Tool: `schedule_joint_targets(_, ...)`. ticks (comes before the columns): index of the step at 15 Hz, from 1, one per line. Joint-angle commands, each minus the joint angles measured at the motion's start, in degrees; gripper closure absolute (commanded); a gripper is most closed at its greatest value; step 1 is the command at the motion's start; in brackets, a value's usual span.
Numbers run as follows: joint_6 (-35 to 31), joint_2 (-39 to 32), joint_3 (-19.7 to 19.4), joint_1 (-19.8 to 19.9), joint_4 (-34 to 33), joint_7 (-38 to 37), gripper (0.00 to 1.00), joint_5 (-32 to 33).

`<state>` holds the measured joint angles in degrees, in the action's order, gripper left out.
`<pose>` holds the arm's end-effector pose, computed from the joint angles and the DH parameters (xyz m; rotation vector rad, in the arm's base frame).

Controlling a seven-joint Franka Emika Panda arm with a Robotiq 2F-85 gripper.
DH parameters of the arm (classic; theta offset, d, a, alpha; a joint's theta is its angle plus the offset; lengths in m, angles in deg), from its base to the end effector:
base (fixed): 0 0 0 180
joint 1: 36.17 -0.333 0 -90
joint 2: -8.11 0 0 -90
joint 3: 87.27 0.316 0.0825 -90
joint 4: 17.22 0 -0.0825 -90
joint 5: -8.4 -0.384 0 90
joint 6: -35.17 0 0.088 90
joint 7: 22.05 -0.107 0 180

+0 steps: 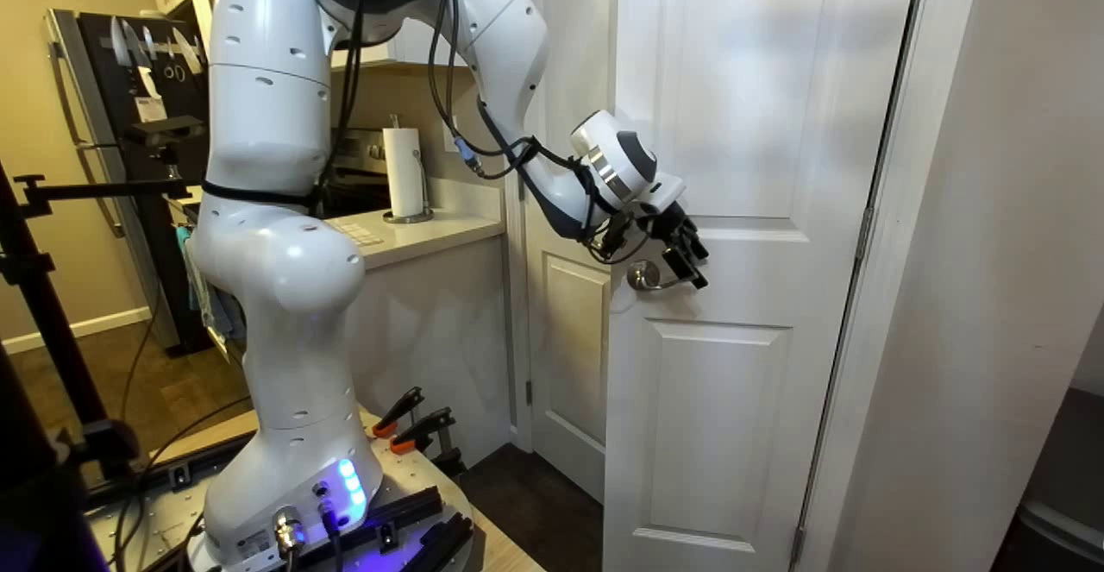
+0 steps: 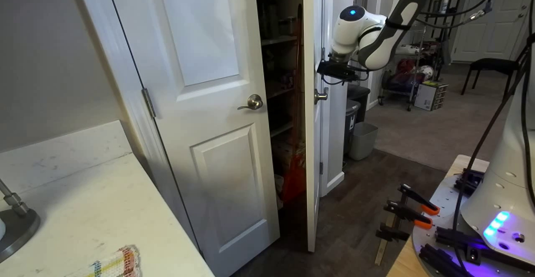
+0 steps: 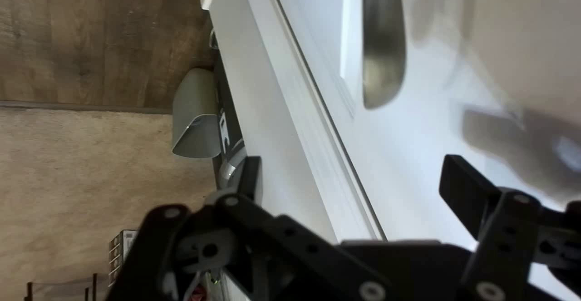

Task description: Open the door

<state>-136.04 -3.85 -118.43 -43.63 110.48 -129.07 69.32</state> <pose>0.5402 -0.1641 0.3270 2.3477 -1.6456 1.0365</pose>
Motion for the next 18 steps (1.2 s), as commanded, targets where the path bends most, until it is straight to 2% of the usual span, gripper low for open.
schedule_joint_targets(1, -4.4, 1.3, -1.8, -0.5, -2.8, -6.1, 0.00, 1.9)
schedule_joint_targets(3, -4.4, 1.3, -2.8, -1.0, -4.1, -7.7, 0.00, 2.6)
schedule_joint_targets(5, -1.8, 1.7, -2.3, -1.0, -4.1, -7.2, 0.00, 0.3)
schedule_joint_targets(8, 2.7, 2.7, -2.4, -1.5, -2.7, -8.4, 0.00, 0.5)
schedule_joint_targets(15, 17.9, 6.1, 0.0, -3.4, 4.7, -5.4, 0.00, -3.5)
schedule_joint_targets(16, 19.9, 7.3, 7.2, 2.5, 6.0, -4.7, 0.00, -3.4)
schedule_joint_targets(18, 22.8, 8.5, 11.6, 4.5, 8.5, -2.5, 0.00, -6.0)
